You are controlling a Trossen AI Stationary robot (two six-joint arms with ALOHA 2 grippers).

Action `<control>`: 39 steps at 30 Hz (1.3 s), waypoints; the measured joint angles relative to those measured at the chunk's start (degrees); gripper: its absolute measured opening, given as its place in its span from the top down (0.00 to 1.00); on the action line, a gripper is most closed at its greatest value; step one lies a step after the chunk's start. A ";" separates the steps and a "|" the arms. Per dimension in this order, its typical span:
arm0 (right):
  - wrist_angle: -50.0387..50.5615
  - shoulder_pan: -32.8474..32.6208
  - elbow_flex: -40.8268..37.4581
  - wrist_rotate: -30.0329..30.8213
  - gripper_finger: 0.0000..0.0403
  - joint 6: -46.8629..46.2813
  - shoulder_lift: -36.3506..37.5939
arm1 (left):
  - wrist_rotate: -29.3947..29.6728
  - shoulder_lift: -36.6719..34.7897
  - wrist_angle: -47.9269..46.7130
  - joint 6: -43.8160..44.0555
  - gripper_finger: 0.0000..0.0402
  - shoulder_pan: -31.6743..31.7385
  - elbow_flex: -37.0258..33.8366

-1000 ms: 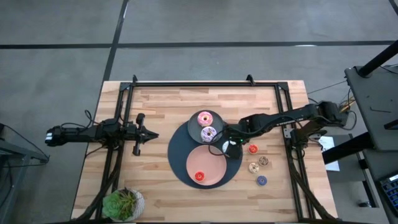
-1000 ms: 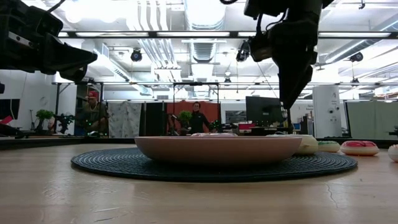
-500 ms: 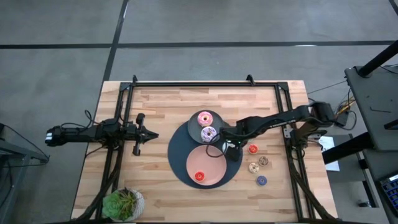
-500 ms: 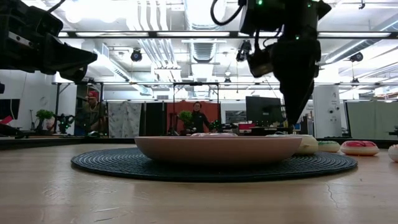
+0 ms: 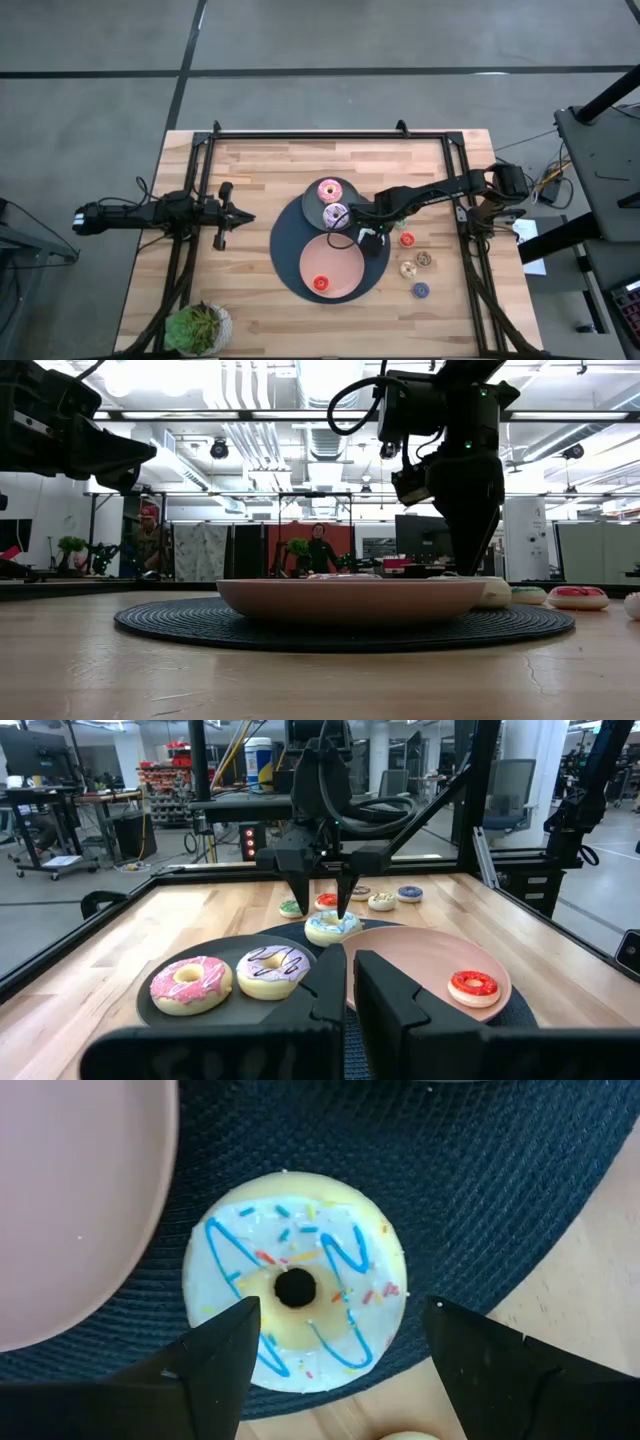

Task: Pick & Place donuts
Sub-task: Put the big white doughnut into the gray plate

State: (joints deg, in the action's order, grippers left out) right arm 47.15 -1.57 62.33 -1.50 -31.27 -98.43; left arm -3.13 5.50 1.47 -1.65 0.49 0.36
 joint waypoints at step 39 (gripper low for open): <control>-2.47 0.88 -1.25 1.51 0.37 1.26 -3.72 | 0.00 0.00 0.00 -0.01 1.00 0.00 -0.01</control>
State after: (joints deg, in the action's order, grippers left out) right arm 44.69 -0.69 61.08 0.01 -30.01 -102.15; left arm -3.14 5.50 1.48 -1.66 0.49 0.35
